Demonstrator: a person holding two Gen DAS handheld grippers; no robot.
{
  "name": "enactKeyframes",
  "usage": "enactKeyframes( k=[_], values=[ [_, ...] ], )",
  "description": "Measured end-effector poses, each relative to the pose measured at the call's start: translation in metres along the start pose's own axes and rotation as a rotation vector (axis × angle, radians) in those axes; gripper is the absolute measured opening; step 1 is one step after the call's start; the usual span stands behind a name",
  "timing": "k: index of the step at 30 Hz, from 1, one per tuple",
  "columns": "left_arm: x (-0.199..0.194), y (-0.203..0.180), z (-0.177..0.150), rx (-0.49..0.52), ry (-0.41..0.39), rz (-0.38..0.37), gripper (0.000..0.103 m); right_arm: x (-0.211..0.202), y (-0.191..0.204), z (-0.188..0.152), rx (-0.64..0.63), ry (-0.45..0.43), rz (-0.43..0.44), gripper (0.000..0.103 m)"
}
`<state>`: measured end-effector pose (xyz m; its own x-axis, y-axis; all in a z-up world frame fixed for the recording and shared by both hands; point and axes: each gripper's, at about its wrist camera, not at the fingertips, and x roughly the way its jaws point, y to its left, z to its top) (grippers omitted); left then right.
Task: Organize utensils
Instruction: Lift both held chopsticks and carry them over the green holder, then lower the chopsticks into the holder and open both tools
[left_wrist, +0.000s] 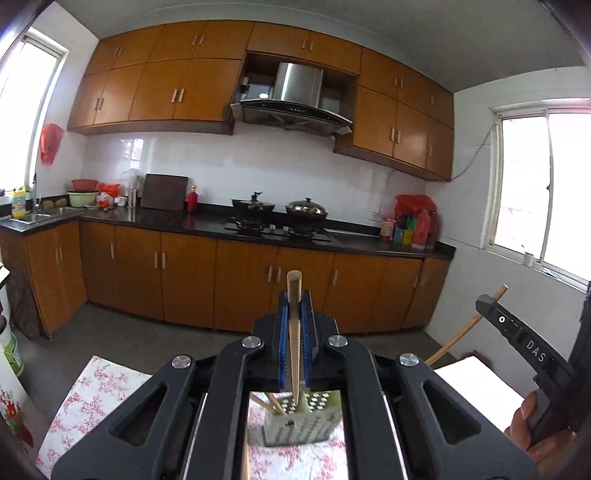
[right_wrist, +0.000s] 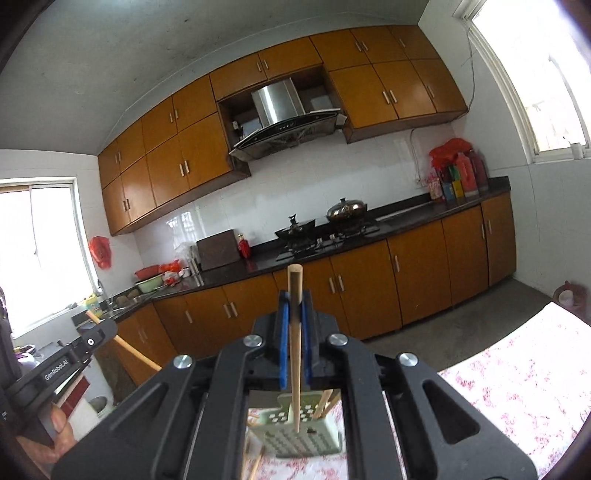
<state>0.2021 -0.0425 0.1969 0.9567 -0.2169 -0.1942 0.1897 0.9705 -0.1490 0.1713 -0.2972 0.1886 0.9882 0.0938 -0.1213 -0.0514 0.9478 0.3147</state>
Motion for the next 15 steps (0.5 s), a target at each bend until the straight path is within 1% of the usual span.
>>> enactKeyframes(
  k=[4,7,11,15],
  values=[
    [0.023,0.007,-0.007,-0.039,0.024,0.017,0.007,0.030,0.000,-0.002,0.008,-0.010,-0.022,0.007],
    [0.038,0.015,-0.019,-0.070,0.055,0.006,0.007,0.055,-0.002,-0.010,-0.013,0.011,-0.027,0.007],
    [0.048,0.015,-0.029,-0.055,0.081,0.001,0.007,0.078,-0.002,-0.025,-0.042,0.060,-0.028,0.007],
    [0.055,0.013,-0.040,-0.040,0.120,0.004,0.007,0.087,-0.001,-0.036,-0.046,0.099,-0.031,0.008]
  ],
)
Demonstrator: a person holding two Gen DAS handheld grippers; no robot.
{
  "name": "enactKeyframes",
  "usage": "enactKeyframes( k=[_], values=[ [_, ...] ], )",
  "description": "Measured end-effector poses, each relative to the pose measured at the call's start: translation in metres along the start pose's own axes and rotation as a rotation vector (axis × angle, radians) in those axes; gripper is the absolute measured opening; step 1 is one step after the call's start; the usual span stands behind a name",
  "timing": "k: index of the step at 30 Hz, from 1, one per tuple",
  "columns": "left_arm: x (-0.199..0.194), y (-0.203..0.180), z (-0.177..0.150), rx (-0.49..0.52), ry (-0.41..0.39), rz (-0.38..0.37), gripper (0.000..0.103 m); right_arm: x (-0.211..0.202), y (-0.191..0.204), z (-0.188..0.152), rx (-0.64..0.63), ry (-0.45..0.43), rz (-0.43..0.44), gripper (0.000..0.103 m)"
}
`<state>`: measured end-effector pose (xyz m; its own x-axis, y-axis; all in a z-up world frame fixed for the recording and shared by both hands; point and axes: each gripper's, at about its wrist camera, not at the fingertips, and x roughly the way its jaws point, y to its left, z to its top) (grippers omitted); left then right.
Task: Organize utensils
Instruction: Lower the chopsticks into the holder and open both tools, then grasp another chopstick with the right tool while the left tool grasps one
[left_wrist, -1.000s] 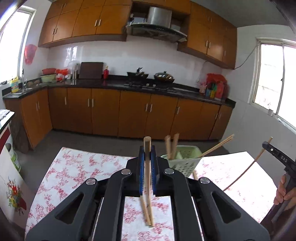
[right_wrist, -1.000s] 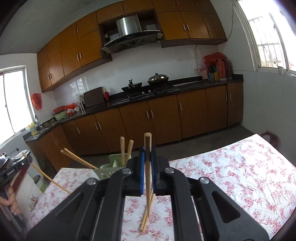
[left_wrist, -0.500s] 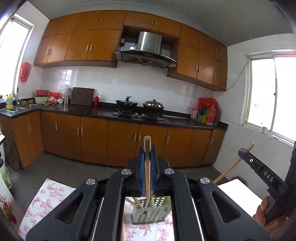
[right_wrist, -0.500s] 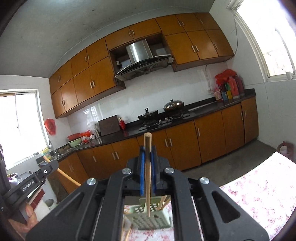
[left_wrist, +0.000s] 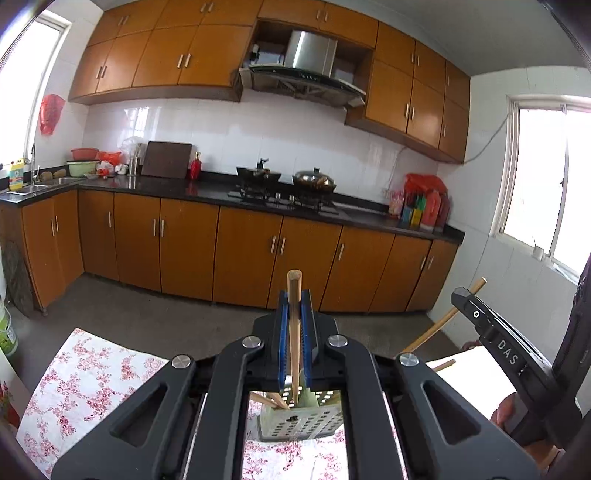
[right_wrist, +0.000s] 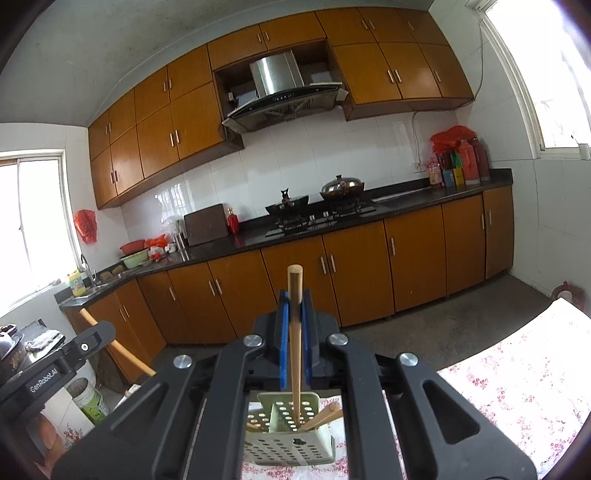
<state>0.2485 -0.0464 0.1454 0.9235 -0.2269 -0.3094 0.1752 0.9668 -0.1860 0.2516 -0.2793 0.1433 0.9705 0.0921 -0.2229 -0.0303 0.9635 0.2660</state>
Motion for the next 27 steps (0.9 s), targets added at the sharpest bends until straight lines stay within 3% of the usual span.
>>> enactKeyframes(
  k=[7,12,16,20,23,27],
  values=[
    [-0.005,0.006,-0.002,-0.011,0.029,0.019,0.007,-0.023,-0.011,-0.009,0.013,-0.008,-0.023,0.025],
    [-0.024,0.012,0.004,-0.013,-0.002,0.031,0.007,-0.053,-0.032,-0.018,0.046,-0.010,-0.078,0.028],
    [-0.043,0.023,0.003,-0.026,-0.015,0.044,0.008,-0.077,-0.061,-0.044,0.086,0.035,-0.148,0.028],
    [-0.056,0.041,-0.017,-0.023,0.018,0.077,0.008,-0.075,-0.087,-0.088,0.099,0.174,-0.214,0.028],
    [-0.050,0.059,-0.043,-0.029,0.084,0.110,0.008,-0.050,-0.103,-0.134,0.112,0.348,-0.240,0.028],
    [-0.028,0.082,-0.081,-0.018,0.202,0.171,0.008,-0.015,-0.103,-0.184,0.163,0.541,-0.168,0.026]
  ],
)
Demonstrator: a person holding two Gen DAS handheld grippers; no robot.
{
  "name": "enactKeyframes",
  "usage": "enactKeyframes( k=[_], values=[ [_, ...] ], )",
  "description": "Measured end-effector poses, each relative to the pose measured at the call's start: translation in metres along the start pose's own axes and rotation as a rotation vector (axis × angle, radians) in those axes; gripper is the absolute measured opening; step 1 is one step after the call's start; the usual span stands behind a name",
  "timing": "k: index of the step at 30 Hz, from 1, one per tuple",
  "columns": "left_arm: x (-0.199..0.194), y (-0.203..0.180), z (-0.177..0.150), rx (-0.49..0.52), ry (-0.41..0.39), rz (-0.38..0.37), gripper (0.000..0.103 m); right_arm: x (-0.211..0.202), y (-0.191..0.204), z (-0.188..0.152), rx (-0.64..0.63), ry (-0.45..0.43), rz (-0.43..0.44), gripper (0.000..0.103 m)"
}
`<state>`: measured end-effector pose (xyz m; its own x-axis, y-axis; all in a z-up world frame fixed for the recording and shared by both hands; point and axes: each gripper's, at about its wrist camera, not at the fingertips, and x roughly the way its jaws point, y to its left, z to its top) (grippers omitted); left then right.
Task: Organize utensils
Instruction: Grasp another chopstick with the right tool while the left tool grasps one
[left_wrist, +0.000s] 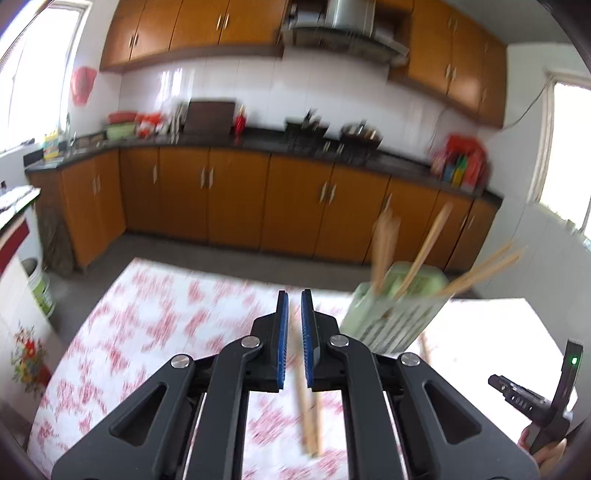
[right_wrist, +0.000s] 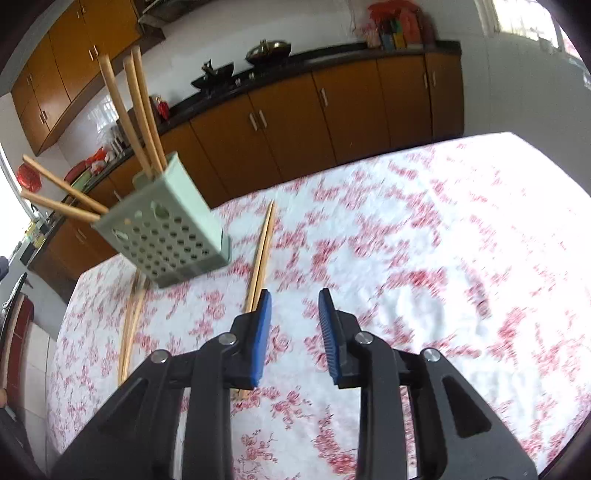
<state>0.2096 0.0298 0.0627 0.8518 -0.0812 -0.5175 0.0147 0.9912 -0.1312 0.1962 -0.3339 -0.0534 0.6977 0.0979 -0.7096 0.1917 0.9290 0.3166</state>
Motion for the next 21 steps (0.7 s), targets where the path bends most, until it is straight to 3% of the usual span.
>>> enactKeyframes(
  k=[3,8,15,21],
  values=[
    [0.022,0.013,-0.022,-0.012,0.087,0.015,0.008,0.030,0.017,-0.015,-0.033,0.079,0.020,0.025],
    [0.045,0.027,-0.051,-0.038,0.187,0.022,0.008,0.058,0.040,-0.019,-0.090,0.115,0.002,0.023],
    [0.062,0.036,-0.071,-0.052,0.244,0.029,0.008,0.076,0.051,-0.020,-0.151,0.126,-0.050,0.020],
    [0.070,0.036,-0.077,-0.054,0.266,0.026,0.008,0.077,0.042,-0.017,-0.145,0.118,-0.110,0.009]
  ],
)
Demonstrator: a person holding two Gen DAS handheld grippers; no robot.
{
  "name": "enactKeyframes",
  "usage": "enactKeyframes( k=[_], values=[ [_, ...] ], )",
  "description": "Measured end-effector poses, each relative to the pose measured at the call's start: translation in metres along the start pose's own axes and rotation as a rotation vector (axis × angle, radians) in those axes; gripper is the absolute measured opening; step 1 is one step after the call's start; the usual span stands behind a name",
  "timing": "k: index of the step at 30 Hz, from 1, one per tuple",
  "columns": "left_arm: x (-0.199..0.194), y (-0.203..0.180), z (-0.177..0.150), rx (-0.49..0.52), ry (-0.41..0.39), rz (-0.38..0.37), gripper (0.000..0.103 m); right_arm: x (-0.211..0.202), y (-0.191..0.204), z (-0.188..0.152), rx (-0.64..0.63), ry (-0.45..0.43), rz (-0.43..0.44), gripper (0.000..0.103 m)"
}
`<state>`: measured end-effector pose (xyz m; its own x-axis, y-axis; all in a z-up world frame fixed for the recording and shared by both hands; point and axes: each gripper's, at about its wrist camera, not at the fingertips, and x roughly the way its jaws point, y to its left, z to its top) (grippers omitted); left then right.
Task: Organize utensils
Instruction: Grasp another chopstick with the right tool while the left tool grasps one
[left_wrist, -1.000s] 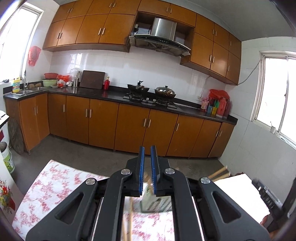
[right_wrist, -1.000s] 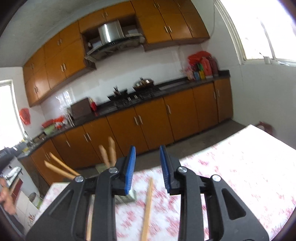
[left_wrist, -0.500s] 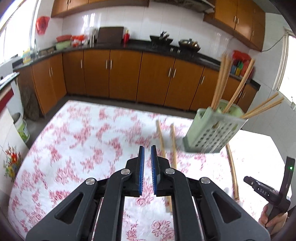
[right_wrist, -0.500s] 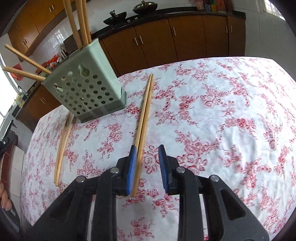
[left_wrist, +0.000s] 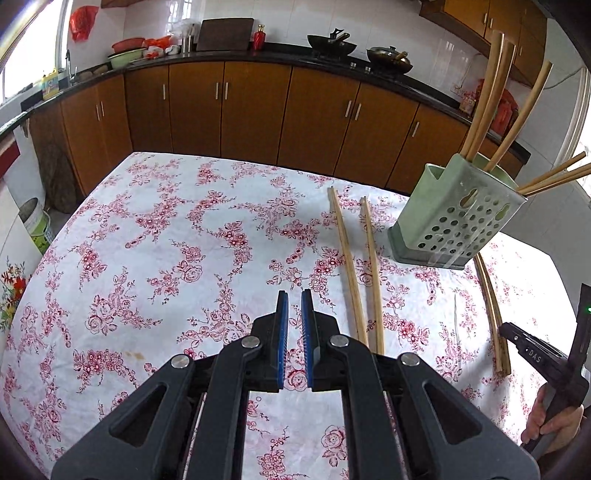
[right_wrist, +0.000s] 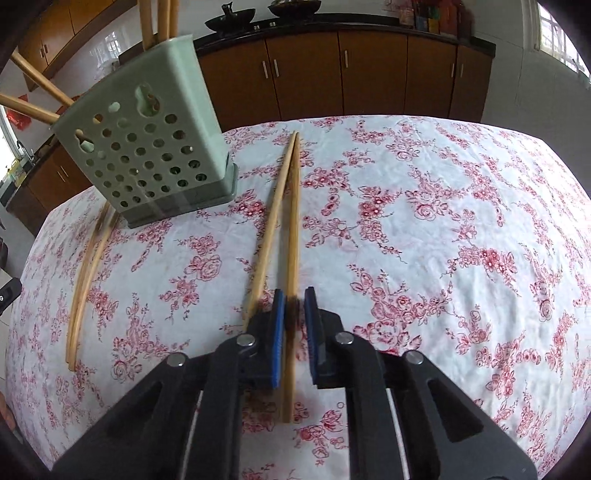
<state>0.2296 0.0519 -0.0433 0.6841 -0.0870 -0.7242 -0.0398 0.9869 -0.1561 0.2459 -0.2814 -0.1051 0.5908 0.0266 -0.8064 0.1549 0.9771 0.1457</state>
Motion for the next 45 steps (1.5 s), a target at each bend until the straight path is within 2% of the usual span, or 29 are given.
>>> enactKeyframes(
  k=[6,8,16,26,32,37,42,45],
  values=[
    [0.008,-0.003,-0.003,0.003,0.021,-0.013,0.008,0.000,0.002,-0.002,-0.029,-0.006,-0.008,0.012],
    [0.011,-0.006,-0.005,0.008,0.030,-0.025,0.008,0.002,0.003,-0.001,-0.034,-0.008,-0.020,0.008],
    [0.028,-0.025,-0.011,0.035,0.077,-0.091,0.008,0.003,-0.039,0.007,0.117,-0.040,-0.105,0.008],
    [0.055,-0.053,-0.009,0.094,0.121,-0.103,0.008,0.003,-0.036,0.000,0.052,-0.054,-0.113,0.008],
    [0.069,-0.061,-0.012,0.139,0.130,-0.040,0.008,-0.002,-0.031,-0.007,0.037,-0.057,-0.112,0.008],
    [0.070,-0.060,-0.015,0.160,0.105,0.003,0.008,-0.003,-0.032,-0.006,0.030,-0.058,-0.114,0.008],
    [0.068,-0.025,-0.007,0.085,0.099,0.062,0.008,-0.006,-0.038,-0.008,0.025,-0.058,-0.084,0.008],
    [0.065,-0.004,-0.005,0.065,0.104,0.065,0.008,-0.007,-0.037,-0.012,-0.004,-0.067,-0.085,0.008]
  ],
)
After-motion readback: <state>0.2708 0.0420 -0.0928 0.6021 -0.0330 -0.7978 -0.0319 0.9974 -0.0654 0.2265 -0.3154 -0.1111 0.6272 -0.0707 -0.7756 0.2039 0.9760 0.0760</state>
